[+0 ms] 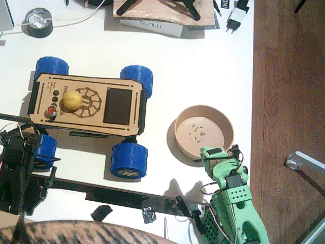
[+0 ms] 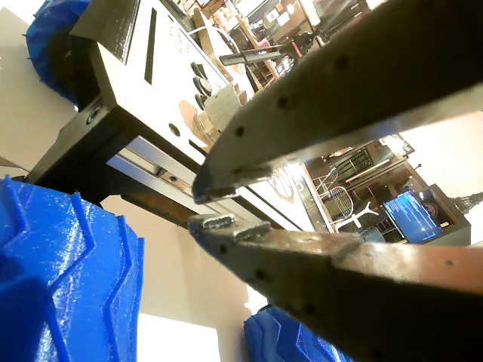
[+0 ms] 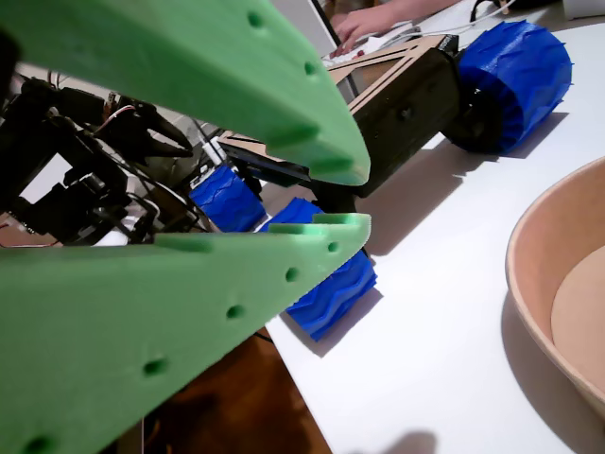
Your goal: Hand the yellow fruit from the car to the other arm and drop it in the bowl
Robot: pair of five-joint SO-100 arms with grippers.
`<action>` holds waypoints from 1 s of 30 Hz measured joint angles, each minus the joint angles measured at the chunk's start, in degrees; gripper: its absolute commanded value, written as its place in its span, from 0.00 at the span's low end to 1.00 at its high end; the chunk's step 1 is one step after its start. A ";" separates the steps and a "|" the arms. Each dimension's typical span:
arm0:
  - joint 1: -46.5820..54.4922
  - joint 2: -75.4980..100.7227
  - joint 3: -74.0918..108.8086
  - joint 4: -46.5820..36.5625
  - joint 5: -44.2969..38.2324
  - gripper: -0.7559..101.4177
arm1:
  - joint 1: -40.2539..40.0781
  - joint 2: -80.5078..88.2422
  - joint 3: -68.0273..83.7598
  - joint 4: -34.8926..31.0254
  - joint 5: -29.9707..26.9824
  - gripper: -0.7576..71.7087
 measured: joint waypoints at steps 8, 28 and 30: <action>0.00 0.00 0.00 -0.35 0.00 0.01 | 0.00 0.00 0.00 0.00 -0.09 0.01; 0.00 0.00 0.00 -0.18 0.00 0.01 | 0.00 0.00 0.00 0.00 -0.09 0.01; 0.00 0.00 0.00 0.53 0.00 0.01 | 0.00 0.00 0.00 0.00 -0.09 0.01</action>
